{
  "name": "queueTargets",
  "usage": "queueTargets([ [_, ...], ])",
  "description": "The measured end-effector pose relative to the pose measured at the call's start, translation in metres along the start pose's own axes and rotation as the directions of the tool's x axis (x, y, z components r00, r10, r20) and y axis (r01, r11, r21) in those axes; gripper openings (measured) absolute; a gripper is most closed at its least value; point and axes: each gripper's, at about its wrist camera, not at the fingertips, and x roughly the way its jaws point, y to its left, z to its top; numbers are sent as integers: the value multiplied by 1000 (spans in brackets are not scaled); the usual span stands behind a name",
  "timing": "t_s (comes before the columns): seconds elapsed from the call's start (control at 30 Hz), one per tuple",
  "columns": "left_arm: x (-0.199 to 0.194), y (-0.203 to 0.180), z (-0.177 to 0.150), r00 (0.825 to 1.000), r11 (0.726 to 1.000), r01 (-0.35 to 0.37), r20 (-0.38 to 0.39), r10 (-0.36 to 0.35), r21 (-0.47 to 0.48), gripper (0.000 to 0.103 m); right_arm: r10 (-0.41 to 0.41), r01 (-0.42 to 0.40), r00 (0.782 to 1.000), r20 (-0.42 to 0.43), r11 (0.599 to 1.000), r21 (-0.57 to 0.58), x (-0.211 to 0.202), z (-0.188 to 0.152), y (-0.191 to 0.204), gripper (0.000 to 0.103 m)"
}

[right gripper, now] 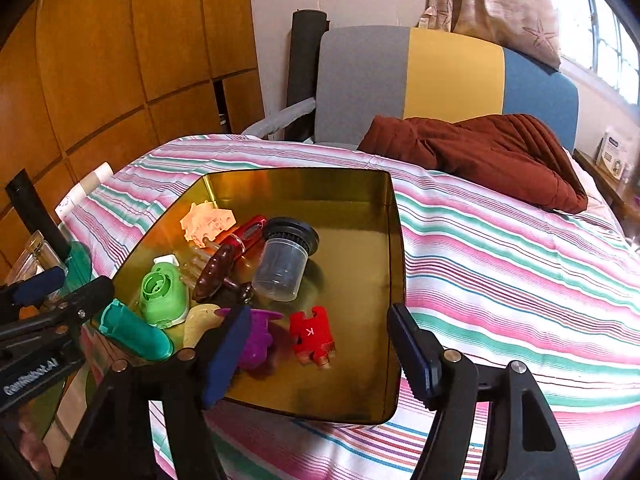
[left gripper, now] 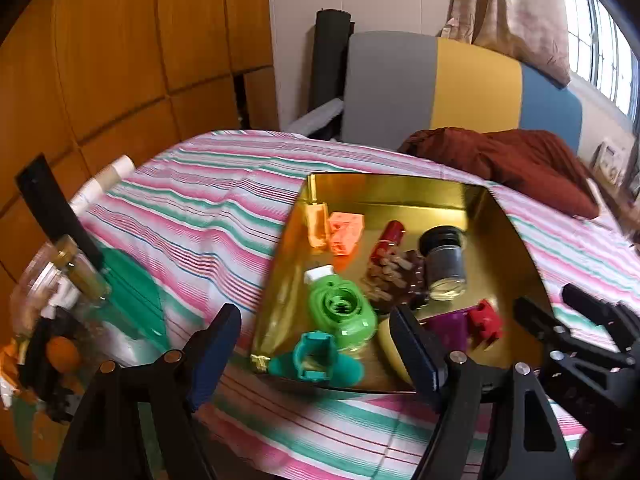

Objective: Organize rigid objects

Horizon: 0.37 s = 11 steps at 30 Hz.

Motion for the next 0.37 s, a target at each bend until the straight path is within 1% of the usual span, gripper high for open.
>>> queueTargets([
  [0.03, -1, -1, -1, 1000, 1000, -24, 10, 24, 11, 78, -1, 1, 1000, 2, 1000, -1, -1, 0, 1, 71],
  [0.1, -2, -3, -2, 998, 999, -46, 31, 46, 25, 78, -4, 4, 1000, 6, 1000, -5, -2, 0, 2, 71],
  [0.2, -3, 3, -4, 998, 1000, -5, 60, 5, -6, 64, -5, 5, 1000, 3, 1000, -8, -2, -1, 3, 71],
  [0.23, -3, 4, -4, 998, 1000, 8, 55, -7, -13, 63, -4, 4, 1000, 1, 1000, -11, -2, -2, 4, 71],
  [0.37, -1, 8, -2, 999, 1000, -14, 46, 15, -23, 63, -2, 2, 1000, 5, 1000, -13, -4, -2, 6, 71],
])
